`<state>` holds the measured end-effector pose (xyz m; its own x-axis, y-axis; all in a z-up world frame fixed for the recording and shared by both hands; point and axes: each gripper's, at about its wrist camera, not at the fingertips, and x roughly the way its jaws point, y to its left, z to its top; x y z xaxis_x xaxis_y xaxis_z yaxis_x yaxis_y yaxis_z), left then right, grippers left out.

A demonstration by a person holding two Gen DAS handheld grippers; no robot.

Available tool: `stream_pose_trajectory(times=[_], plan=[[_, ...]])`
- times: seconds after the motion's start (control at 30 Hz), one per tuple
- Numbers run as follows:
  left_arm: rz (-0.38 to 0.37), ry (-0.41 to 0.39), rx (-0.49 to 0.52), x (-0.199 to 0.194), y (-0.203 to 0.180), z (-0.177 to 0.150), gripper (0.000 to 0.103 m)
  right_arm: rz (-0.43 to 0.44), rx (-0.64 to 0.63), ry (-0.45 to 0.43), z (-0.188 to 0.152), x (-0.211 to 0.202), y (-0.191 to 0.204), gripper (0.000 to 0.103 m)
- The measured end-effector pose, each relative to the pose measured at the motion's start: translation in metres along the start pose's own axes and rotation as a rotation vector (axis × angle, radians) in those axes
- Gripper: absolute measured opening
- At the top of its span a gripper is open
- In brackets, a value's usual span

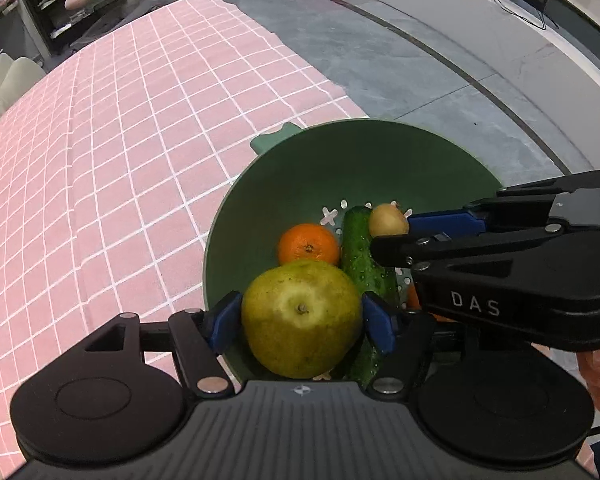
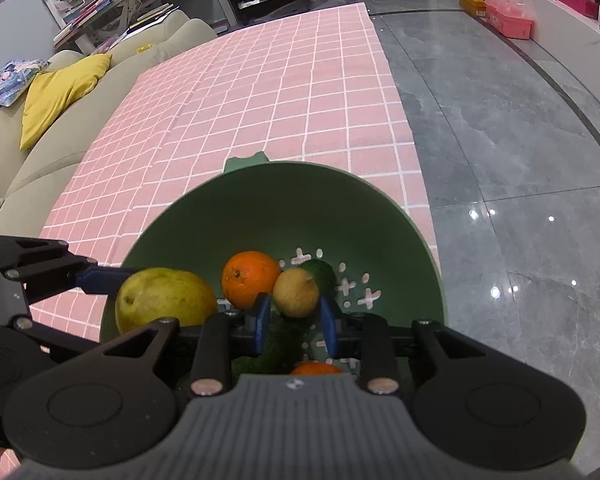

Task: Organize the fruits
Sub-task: 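Carry the pear in the left tool and kiwi in the right tool over the colander, then open both tools to drop the pear and kiwi into the colander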

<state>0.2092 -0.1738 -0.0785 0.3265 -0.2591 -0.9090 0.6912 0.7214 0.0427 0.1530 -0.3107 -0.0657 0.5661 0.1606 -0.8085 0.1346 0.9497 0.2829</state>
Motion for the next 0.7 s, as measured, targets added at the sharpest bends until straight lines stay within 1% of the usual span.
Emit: stream_pose_trajectory(times=[0.23,0.27,0.3,0.37,0.53,0.7], plan=[[0.02,0.003,0.004,-0.007,-0.002,0.001,0.079,-0.003,0.006,-0.015,0.003,-0.004,-0.002,0.025],[0.025,-0.005,0.004,-0.01,-0.002,0.001,0.079,-0.006,0.008,-0.024,0.003,-0.006,-0.002,0.029],[0.037,-0.028,0.005,-0.012,-0.003,0.0,0.077,-0.01,0.011,-0.033,0.004,-0.008,-0.003,0.031],[0.056,-0.086,0.007,-0.025,-0.003,0.002,0.078,-0.015,0.018,-0.045,0.006,-0.012,-0.005,0.031],[0.09,-0.137,0.039,-0.053,-0.007,0.012,0.079,-0.005,0.057,-0.08,0.011,-0.025,-0.012,0.032],[0.087,-0.182,-0.004,-0.08,-0.002,0.007,0.079,-0.001,0.044,-0.102,0.014,-0.039,-0.01,0.032]])
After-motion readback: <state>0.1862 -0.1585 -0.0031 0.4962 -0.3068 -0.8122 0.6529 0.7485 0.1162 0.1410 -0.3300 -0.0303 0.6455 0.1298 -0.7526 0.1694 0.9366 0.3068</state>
